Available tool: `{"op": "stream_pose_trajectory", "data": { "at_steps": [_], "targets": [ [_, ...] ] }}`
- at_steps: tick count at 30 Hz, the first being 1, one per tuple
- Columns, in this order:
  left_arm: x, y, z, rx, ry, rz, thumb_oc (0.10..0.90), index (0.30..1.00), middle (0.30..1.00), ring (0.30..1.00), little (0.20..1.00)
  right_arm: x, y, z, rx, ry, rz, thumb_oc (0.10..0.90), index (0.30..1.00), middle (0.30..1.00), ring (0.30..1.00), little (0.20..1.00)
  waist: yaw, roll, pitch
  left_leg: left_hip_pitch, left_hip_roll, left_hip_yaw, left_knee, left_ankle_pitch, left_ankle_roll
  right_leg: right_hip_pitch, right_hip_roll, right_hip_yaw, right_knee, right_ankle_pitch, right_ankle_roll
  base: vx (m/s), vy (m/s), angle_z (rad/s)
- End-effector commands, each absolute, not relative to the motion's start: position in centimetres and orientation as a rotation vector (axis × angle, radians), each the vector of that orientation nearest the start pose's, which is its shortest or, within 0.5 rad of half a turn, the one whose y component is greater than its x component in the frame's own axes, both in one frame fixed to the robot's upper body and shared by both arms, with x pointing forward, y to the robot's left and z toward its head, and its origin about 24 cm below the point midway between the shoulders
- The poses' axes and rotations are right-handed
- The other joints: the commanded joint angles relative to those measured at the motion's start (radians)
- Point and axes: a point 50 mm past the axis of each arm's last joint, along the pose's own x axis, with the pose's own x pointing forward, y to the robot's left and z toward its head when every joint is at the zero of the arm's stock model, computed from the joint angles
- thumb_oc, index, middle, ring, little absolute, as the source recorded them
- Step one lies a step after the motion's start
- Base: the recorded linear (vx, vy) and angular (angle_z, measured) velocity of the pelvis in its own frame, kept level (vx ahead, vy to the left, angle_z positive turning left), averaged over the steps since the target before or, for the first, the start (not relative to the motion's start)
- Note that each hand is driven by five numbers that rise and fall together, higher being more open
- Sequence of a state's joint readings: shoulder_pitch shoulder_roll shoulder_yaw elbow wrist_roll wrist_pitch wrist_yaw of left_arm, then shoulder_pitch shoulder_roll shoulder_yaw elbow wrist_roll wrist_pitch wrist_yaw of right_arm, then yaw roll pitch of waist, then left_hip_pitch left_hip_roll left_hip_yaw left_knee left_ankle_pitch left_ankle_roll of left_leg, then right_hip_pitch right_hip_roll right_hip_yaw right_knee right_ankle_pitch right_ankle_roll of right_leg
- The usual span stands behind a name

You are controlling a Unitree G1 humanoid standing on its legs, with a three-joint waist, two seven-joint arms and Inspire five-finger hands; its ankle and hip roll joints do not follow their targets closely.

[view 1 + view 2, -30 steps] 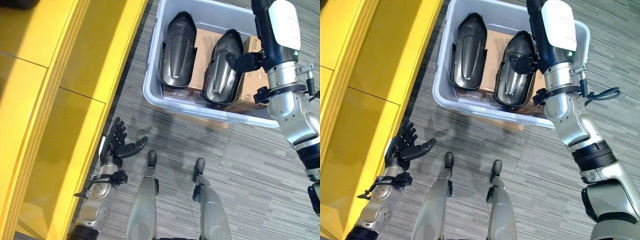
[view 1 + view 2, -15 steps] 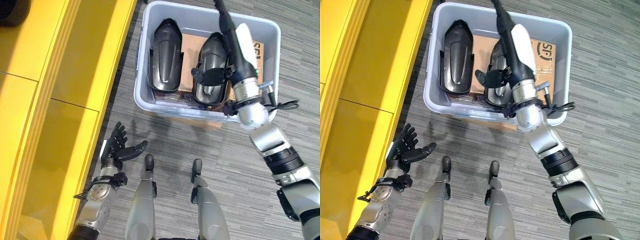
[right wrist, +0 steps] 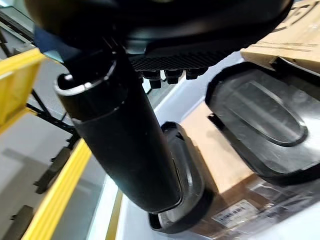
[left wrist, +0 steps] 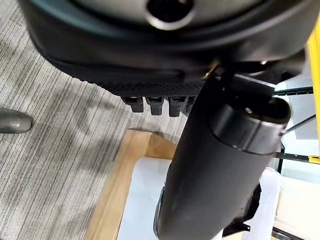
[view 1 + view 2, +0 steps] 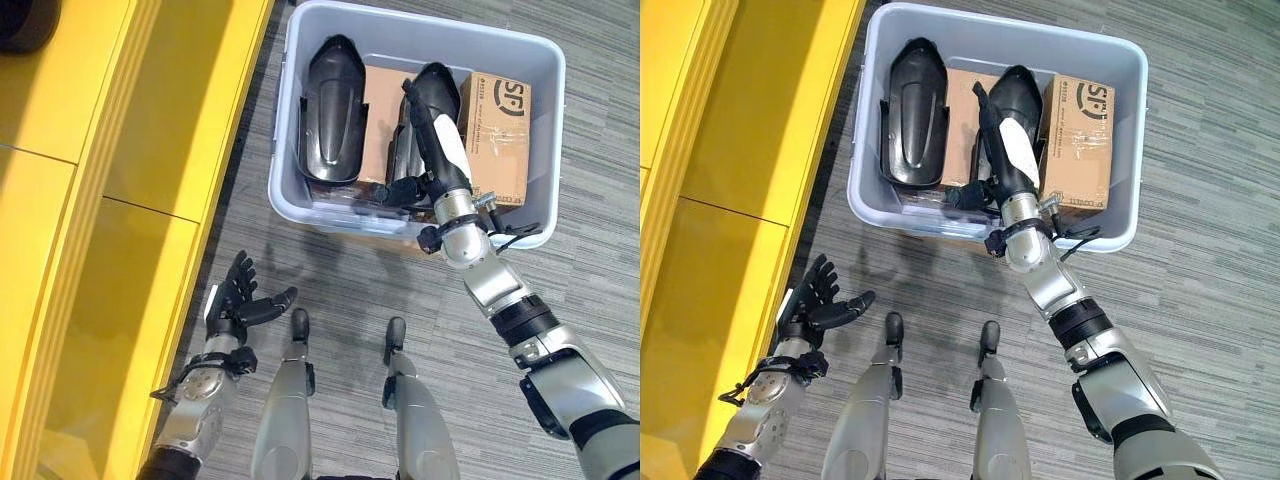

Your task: Move parts from the plastic box to the shelf.

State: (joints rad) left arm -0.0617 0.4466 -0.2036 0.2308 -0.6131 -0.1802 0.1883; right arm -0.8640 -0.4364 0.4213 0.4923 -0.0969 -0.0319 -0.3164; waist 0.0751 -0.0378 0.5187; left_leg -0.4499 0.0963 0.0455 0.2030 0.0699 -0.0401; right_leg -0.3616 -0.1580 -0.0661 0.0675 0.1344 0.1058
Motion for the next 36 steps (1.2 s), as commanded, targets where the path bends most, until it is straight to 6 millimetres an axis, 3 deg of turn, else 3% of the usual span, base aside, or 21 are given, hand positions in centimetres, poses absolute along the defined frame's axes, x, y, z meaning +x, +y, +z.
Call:
{"op": "stream_pose_trajectory", "data": {
  "at_steps": [1, 8, 20, 27, 36],
  "targets": [
    [25.7, 20.6, 3.8, -0.122, -0.031, 0.072, 0.9, 1.0, 1.0, 1.0, 1.0, 38.3, -12.3, 23.0, -0.747, -0.618, -0.085, 0.9, 1.0, 1.0, 1.0, 1.0, 0.019, 0.021, -0.101, -0.03, 0.056, 0.002, 0.026, -0.016, -0.016, 0.117, -0.039, 0.013, 0.077, -0.183, 0.02, 0.0, 0.0, 0.0],
    [25.7, 20.3, 4.0, -0.127, -0.044, 0.056, 0.9, 1.0, 1.0, 1.0, 1.0, 39.4, -14.4, 23.1, -0.923, -0.58, -0.197, 0.9, 1.0, 1.0, 1.0, 1.0, 0.03, 0.041, -0.092, -0.043, 0.05, -0.002, 0.03, -0.015, -0.015, 0.105, -0.041, 0.014, 0.084, -0.183, 0.022, 0.0, 0.0, 0.0],
    [25.9, 19.9, 4.0, -0.132, -0.052, 0.044, 0.9, 1.0, 1.0, 1.0, 1.0, 40.1, -15.6, 21.1, -0.885, -0.472, -0.238, 0.9, 1.0, 1.0, 1.0, 1.0, 0.036, 0.067, -0.07, -0.062, 0.044, 0.002, 0.029, -0.009, -0.013, 0.082, -0.045, 0.016, 0.09, -0.18, 0.022, 0.0, 0.0, 0.01],
    [25.9, 19.8, 4.1, -0.138, -0.059, 0.042, 0.9, 1.0, 1.0, 1.0, 1.0, 40.3, -16.4, 19.6, -0.955, -0.42, -0.266, 0.9, 1.0, 1.0, 1.0, 1.0, 0.041, 0.078, -0.06, -0.072, 0.041, 0.0, 0.032, -0.008, -0.012, 0.072, -0.047, 0.019, 0.096, -0.178, 0.023, 0.0, 0.0, 0.0],
    [26.0, 19.5, 4.1, -0.142, -0.063, 0.038, 0.9, 1.0, 1.0, 1.0, 1.0, 40.4, -16.2, 18.0, -0.946, -0.367, -0.254, 0.9, 1.0, 1.0, 1.0, 1.0, 0.041, 0.088, -0.049, -0.082, 0.04, -0.001, 0.036, -0.008, -0.011, 0.056, -0.051, 0.018, 0.106, -0.177, 0.024, 0.0, 0.0, 0.0]
  ]
}}
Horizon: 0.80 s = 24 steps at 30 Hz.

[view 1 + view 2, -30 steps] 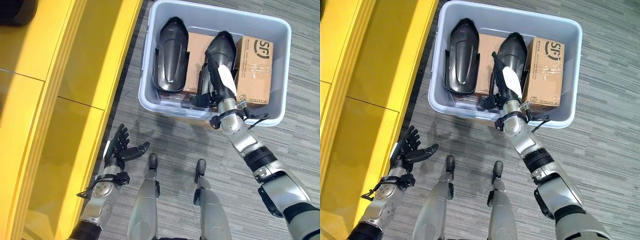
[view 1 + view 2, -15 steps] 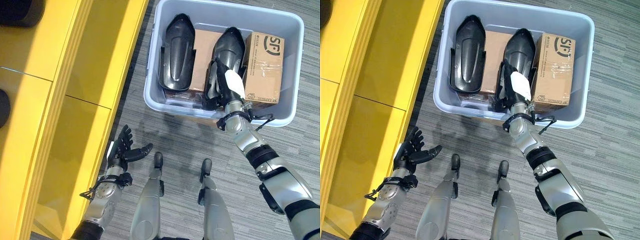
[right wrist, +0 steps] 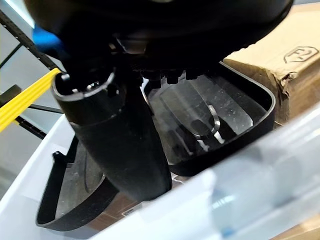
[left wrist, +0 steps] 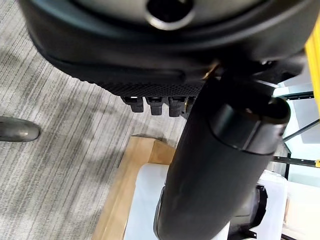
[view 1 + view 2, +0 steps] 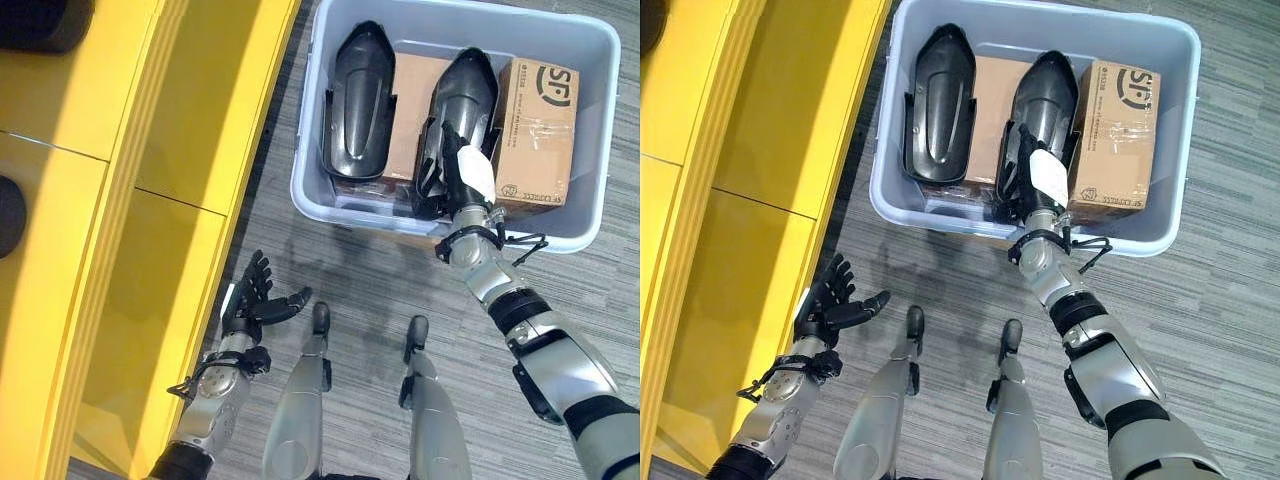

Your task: Move parts from the plastic box to the shelf.

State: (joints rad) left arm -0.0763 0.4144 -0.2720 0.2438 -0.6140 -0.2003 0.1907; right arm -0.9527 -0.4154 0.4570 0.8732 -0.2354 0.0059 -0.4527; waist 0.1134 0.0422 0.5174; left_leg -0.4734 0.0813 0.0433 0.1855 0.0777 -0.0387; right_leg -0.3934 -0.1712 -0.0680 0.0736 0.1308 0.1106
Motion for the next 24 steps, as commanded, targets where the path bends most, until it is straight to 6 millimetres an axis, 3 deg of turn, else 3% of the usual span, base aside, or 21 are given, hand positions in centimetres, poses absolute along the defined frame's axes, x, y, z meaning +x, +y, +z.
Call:
{"op": "stream_pose_trajectory", "data": {
  "at_steps": [1, 13, 24],
  "targets": [
    [26.0, 19.5, 4.2, -0.143, -0.067, 0.037, 0.9, 1.0, 1.0, 1.0, 1.0, 40.4, -16.2, 17.8, -0.951, -0.361, -0.254, 0.9, 1.0, 1.0, 1.0, 1.0, 0.004, 0.009, -0.047, -0.058, 0.055, 0.002, 0.052, -0.015, -0.013, 0.087, -0.037, 0.021, 0.1, -0.173, 0.019, 0.0, 0.0, 0.0],
    [26.1, 19.1, 4.6, -0.144, -0.084, 0.01, 0.9, 1.0, 1.0, 1.0, 1.0, 40.9, -19.0, 17.1, -1.061, -0.254, -0.318, 0.9, 1.0, 1.0, 1.0, 1.0, 0.021, 0.024, -0.027, -0.081, 0.047, -0.005, 0.051, -0.007, -0.012, 0.071, -0.038, 0.016, 0.106, -0.169, 0.023, 0.0, 0.0, 0.0],
    [26.1, 19.2, 4.5, -0.14, -0.085, -0.005, 0.9, 1.0, 1.0, 1.0, 1.0, 40.5, -22.6, 15.9, -1.304, -0.136, -0.314, 0.9, 1.0, 1.0, 1.0, 1.0, 0.029, 0.03, -0.013, -0.096, 0.042, -0.011, 0.061, -0.01, -0.013, 0.058, -0.041, 0.008, 0.124, -0.176, 0.024, 0.01, 0.006, 0.07]
  ]
}}
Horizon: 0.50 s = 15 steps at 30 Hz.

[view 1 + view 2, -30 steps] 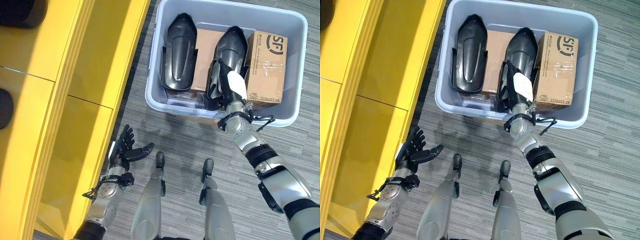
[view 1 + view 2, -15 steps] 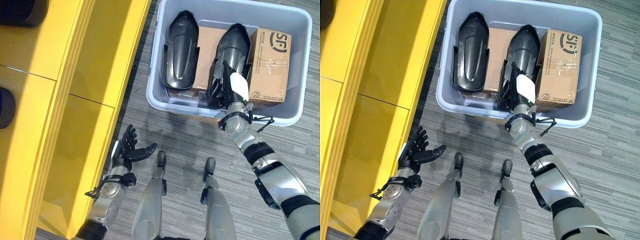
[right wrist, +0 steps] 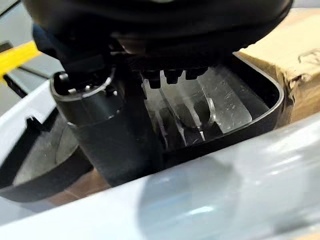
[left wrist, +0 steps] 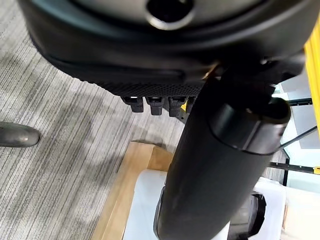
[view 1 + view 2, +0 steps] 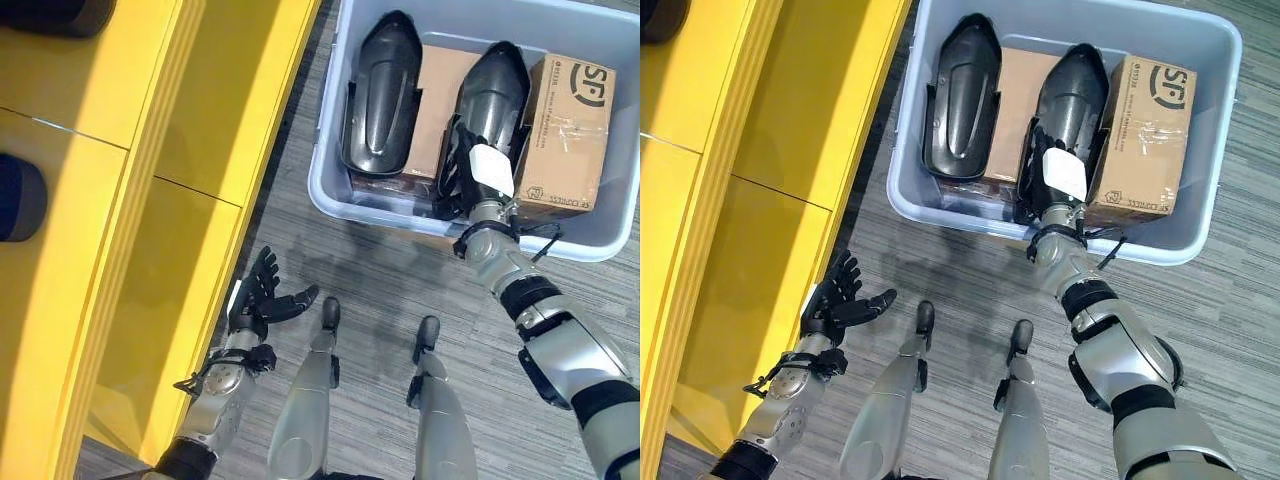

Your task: Move parts from the plastic box to the shelf.

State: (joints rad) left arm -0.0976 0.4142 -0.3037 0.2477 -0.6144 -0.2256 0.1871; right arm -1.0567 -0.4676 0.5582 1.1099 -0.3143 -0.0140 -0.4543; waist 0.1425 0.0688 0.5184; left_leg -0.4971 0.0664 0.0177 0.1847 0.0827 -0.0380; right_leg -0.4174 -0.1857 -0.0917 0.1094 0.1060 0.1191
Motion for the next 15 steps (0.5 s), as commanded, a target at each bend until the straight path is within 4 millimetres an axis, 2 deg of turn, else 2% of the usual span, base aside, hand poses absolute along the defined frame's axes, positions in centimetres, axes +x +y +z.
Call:
{"op": "stream_pose_trajectory", "data": {
  "at_steps": [1, 7, 9, 15],
  "targets": [
    [26.0, 19.2, 4.5, -0.141, -0.086, -0.005, 0.9, 1.0, 1.0, 1.0, 1.0, 40.4, -22.9, 15.7, -1.336, -0.122, -0.309, 0.9, 1.0, 1.0, 1.0, 1.0, 0.001, 0.004, -0.014, -0.073, 0.056, 0.014, 0.063, -0.015, -0.013, 0.08, -0.027, 0.031, 0.091, -0.152, 0.016, 0.01, 0.007, 0.03],
    [26.1, 19.1, 4.7, -0.145, -0.094, -0.023, 0.9, 1.0, 1.0, 1.0, 1.0, 39.9, -25.7, 15.0, -1.469, -0.016, -0.318, 0.9, 1.0, 1.0, 1.0, 1.0, 0.008, 0.015, -0.012, -0.085, 0.051, 0.01, 0.074, -0.019, -0.013, 0.068, -0.029, 0.032, 0.103, -0.156, 0.017, 0.0, 0.0, 0.0],
    [26.1, 18.9, 4.7, -0.149, -0.092, -0.033, 0.9, 1.0, 1.0, 1.0, 1.0, 39.5, -26.5, 14.5, -1.456, 0.025, -0.339, 0.9, 1.0, 1.0, 1.0, 1.0, 0.013, 0.025, -0.01, -0.092, 0.049, 0.007, 0.08, -0.019, -0.012, 0.06, -0.03, 0.033, 0.114, -0.16, 0.016, 0.0, 0.0, 0.0],
    [26.2, 18.6, 4.9, -0.148, -0.101, -0.052, 0.9, 1.0, 1.0, 1.0, 1.0, 39.1, -27.6, 13.9, -1.385, 0.074, -0.381, 0.9, 1.0, 1.0, 1.0, 1.0, 0.022, 0.047, -0.003, -0.11, 0.044, 0.005, 0.098, -0.023, -0.01, 0.038, -0.03, 0.034, 0.145, -0.17, 0.013, -0.01, 0.003, 0.07]
  ]
}}
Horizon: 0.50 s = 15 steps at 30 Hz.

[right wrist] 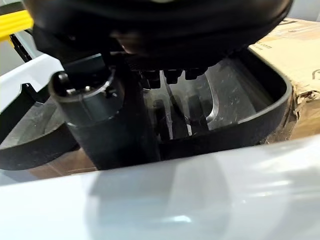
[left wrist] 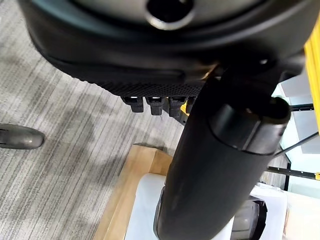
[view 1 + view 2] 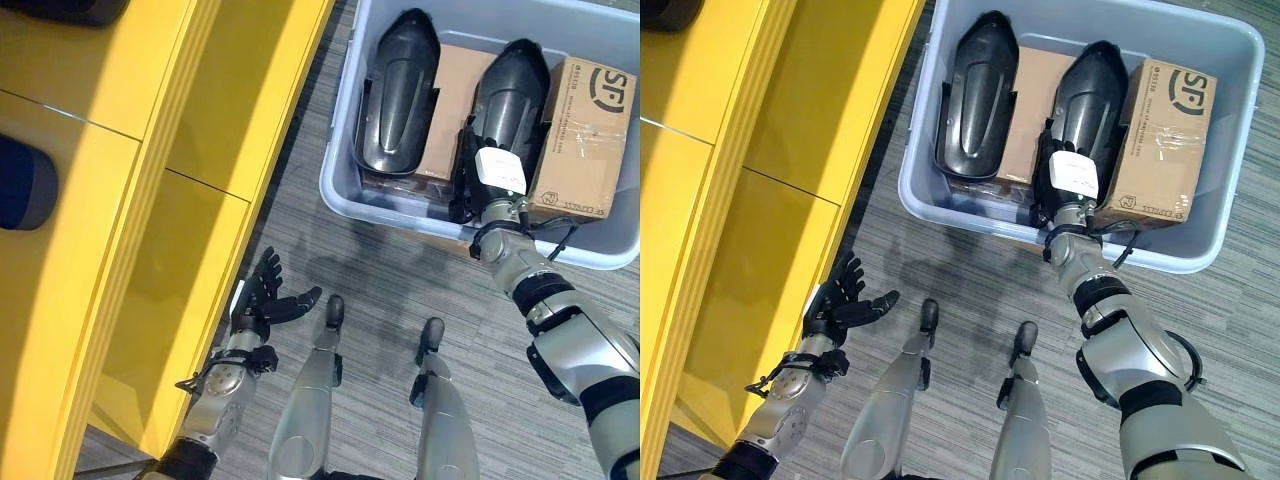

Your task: Move parts from the plastic box to the shelf.

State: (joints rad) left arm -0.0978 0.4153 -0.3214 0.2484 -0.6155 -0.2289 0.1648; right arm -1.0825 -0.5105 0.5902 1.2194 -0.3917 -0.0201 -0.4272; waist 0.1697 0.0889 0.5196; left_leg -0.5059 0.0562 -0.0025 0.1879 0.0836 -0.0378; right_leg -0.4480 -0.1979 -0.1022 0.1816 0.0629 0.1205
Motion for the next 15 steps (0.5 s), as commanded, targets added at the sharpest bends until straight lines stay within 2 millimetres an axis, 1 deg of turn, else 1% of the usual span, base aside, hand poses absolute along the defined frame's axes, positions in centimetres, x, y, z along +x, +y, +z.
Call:
{"op": "stream_pose_trajectory", "data": {
  "at_steps": [1, 2, 7, 8, 10, 11, 12, 15],
  "targets": [
    [26.2, 18.4, 5.0, -0.147, -0.102, -0.061, 0.9, 1.0, 1.0, 1.0, 1.0, 39.0, -28.0, 13.9, -1.348, 0.091, -0.407, 0.9, 1.0, 1.0, 1.0, 1.0, -0.001, 0.037, 0.0, -0.108, 0.053, 0.024, 0.101, -0.025, -0.009, 0.057, -0.017, 0.046, 0.085, -0.13, 0.011, -0.02, 0.009, 0.11],
    [26.3, 18.4, 5.0, -0.147, -0.102, -0.061, 0.9, 1.0, 1.0, 1.0, 1.0, 39.0, -28.0, 13.9, -1.348, 0.091, -0.408, 0.9, 1.0, 1.0, 1.0, 1.0, -0.001, 0.037, 0.0, -0.109, 0.053, 0.024, 0.102, -0.025, -0.009, 0.057, -0.017, 0.046, 0.086, -0.13, 0.011, -0.03, 0.003, 0.07],
    [26.4, 18.2, 5.2, -0.142, -0.112, -0.075, 0.9, 1.0, 1.0, 1.0, 1.0, 38.6, -28.7, 13.4, -1.245, 0.131, -0.455, 0.9, 1.0, 1.0, 1.0, 1.0, 0.008, 0.057, 0.0, -0.135, 0.046, 0.02, 0.122, -0.032, -0.004, 0.03, -0.017, 0.05, 0.111, -0.135, 0.01, -0.02, 0.003, 0.03],
    [26.4, 18.2, 5.3, -0.137, -0.115, -0.077, 0.9, 1.0, 1.0, 1.0, 1.0, 38.5, -29.1, 13.3, -1.206, 0.147, -0.476, 0.9, 1.0, 1.0, 1.0, 1.0, 0.01, 0.065, 0.0, -0.149, 0.043, 0.02, 0.135, -0.035, -0.003, 0.014, -0.018, 0.053, 0.127, -0.139, 0.009, -0.04, 0.012, 0.03],
    [26.4, 18.1, 5.3, -0.137, -0.114, -0.078, 0.9, 1.0, 1.0, 1.0, 1.0, 38.4, -29.2, 13.2, -1.202, 0.152, -0.478, 0.9, 1.0, 1.0, 1.0, 1.0, 0.011, 0.069, 0.0, -0.155, 0.042, 0.019, 0.139, -0.036, -0.002, 0.007, -0.019, 0.054, 0.133, -0.141, 0.008, -0.02, 0.006, 0.01],
    [26.4, 18.1, 5.2, -0.138, -0.111, -0.079, 0.9, 1.0, 1.0, 1.0, 1.0, 38.3, -29.4, 13.1, -1.178, 0.161, -0.491, 0.61, 0.594, 0.594, 0.594, 0.594, 0.011, 0.073, 0.0, -0.16, 0.04, 0.02, 0.145, -0.038, -0.002, 0.0, -0.018, 0.056, 0.142, -0.142, 0.008, 0.0, 0.0, 0.0],
    [26.3, 18.0, 5.1, -0.134, -0.106, -0.081, 0.9, 1.0, 1.0, 1.0, 1.0, 38.1, -29.5, 12.8, -1.123, 0.173, -0.501, 0.4, 0.3, 0.3, 0.3, 0.3, 0.011, 0.078, 0.0, -0.166, 0.041, 0.02, 0.149, -0.04, 0.0, -0.01, -0.018, 0.058, 0.154, -0.146, 0.006, 0.0, 0.0, 0.0],
    [26.3, 18.1, 5.0, -0.131, -0.102, -0.079, 0.9, 1.0, 1.0, 1.0, 1.0, 38.0, -29.7, 12.5, -1.104, 0.188, -0.507, 0.4, 0.3, 0.3, 0.3, 0.3, 0.01, 0.08, 0.0, -0.169, 0.041, 0.02, 0.157, -0.042, 0.0, -0.014, -0.018, 0.059, 0.163, -0.149, 0.005, -0.01, 0.008, 0.04]
  ]
}}
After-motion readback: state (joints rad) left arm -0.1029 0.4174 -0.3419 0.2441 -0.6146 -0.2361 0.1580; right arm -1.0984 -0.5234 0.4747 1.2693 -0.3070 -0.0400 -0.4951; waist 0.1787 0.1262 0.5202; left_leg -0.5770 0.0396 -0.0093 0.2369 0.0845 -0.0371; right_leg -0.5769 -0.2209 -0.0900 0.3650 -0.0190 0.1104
